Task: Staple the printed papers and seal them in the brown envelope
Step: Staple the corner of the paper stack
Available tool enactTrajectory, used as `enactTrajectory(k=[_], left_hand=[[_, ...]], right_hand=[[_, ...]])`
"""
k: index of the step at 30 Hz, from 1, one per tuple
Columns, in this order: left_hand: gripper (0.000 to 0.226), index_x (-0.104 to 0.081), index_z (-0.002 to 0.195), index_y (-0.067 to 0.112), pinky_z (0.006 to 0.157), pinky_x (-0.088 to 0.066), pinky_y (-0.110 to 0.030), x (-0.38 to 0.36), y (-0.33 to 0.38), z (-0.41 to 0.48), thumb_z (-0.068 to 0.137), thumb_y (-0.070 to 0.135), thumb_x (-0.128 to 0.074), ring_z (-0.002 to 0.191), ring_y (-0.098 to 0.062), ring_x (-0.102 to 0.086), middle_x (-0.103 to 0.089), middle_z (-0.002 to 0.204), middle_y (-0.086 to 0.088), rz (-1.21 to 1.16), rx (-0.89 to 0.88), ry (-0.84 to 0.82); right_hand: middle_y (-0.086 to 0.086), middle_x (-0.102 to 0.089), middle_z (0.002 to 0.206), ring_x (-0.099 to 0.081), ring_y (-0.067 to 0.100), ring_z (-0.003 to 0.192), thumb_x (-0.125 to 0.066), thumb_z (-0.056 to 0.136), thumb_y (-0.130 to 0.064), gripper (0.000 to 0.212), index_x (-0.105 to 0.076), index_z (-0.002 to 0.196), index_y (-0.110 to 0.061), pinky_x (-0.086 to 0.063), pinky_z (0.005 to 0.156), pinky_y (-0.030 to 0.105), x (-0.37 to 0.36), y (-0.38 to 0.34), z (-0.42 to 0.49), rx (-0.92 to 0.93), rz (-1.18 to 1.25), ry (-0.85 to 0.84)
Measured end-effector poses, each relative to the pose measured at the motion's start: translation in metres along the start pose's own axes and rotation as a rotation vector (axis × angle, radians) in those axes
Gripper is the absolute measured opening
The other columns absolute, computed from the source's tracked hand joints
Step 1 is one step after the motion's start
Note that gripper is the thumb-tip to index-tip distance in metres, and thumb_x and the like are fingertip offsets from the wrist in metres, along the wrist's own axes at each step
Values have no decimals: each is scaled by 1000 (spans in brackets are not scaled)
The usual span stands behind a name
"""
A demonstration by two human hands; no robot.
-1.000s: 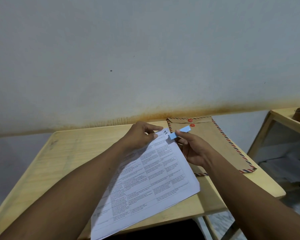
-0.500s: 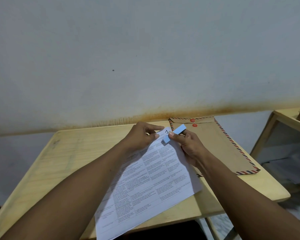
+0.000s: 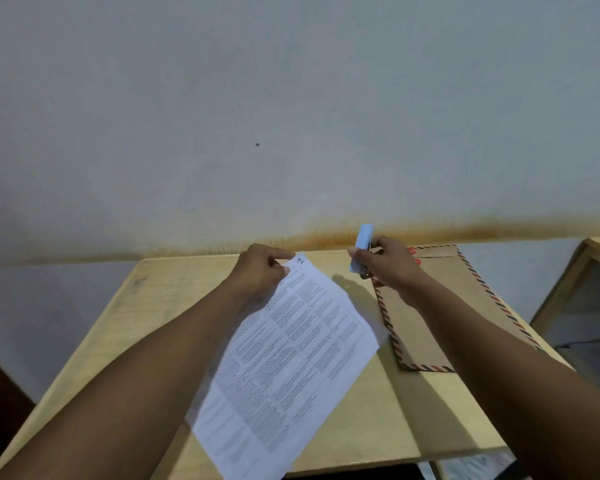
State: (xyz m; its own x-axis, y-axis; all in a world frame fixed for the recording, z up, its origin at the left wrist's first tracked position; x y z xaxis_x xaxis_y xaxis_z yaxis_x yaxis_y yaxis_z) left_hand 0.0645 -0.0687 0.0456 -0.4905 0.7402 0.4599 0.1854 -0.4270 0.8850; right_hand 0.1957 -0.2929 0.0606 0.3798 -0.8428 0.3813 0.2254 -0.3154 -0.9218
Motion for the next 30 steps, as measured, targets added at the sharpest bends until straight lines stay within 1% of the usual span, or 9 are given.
enactTrajectory(k=[3,7,8,10,12,16,20,24,30], left_hand=[[29,-75,120,18,75,-51,-24,16,-27,4,92,10,-73,77,-16,-67,-71,81,-2,32,113,117],[25,-73,115,21,62,-55,-28,30,-58,2,92,11,-68,71,-22,-69,-75,90,-6,21,253,236],[25,-73,115,21,61,-57,-28,31,-65,1,92,12,-67,72,-23,-70,-76,94,-7,28,285,262],[28,-72,118,21,72,-62,-34,33,-79,0,92,14,-66,82,-27,-73,-76,103,-7,54,326,313],[33,-71,123,23,80,-61,-35,37,-85,-3,92,16,-62,92,-28,-72,-75,116,-4,142,338,374],[36,-68,127,28,74,-49,-32,42,-86,-5,94,22,-56,103,-28,-68,-71,121,-1,407,282,387],[19,-74,104,21,74,-54,-33,46,-97,-6,92,22,-59,88,-28,-67,-74,106,-1,366,290,395],[24,-73,111,19,84,-57,-37,48,-107,-9,90,22,-61,100,-30,-70,-75,109,-3,318,269,458],[24,-73,109,18,83,-57,-38,47,-106,-7,89,22,-61,98,-33,-70,-75,109,-6,353,265,471]], right_hand=[[6,-67,95,-61,23,78,-73,85,-43,39,-66,111,-15,-42,62,29,-11,-14,13,99,-362,-64],[3,-62,95,-58,25,85,-72,86,-38,43,-62,121,-16,-42,67,31,-37,-26,28,190,-636,-123],[2,-62,96,-59,26,86,-71,86,-38,44,-61,123,-17,-44,69,33,-44,-26,33,207,-684,-131],[1,-65,100,-59,25,89,-71,84,-40,46,-59,125,-22,-49,74,35,-59,-26,43,227,-759,-136],[3,-66,110,-56,24,90,-71,84,-38,46,-56,126,-25,-50,76,36,-75,-23,52,240,-816,-145],[5,-65,118,-58,26,97,-65,88,-29,35,-57,121,-25,-53,78,40,-110,-12,66,270,-886,-209],[3,-63,119,-58,27,105,-64,86,-27,35,-59,121,-28,-52,80,41,-137,-2,79,282,-924,-248],[0,-60,122,-55,28,112,-67,85,-32,39,-60,123,-33,-47,81,38,-156,1,87,320,-952,-252],[0,-58,126,-53,28,116,-64,88,-29,41,-59,128,-35,-45,85,39,-169,6,92,305,-932,-295]])
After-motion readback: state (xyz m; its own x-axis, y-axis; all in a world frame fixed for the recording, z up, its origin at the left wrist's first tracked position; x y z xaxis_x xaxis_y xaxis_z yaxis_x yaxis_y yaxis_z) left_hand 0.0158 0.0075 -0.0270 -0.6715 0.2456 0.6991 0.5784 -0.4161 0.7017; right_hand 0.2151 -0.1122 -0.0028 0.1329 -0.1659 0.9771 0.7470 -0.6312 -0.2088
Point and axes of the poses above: each hand's wrist, its own z-axis towards the middle knuckle, its own x-axis out of the back of the hand, y = z × x, the point moved 6 cm from there along z, towards the middle knuckle
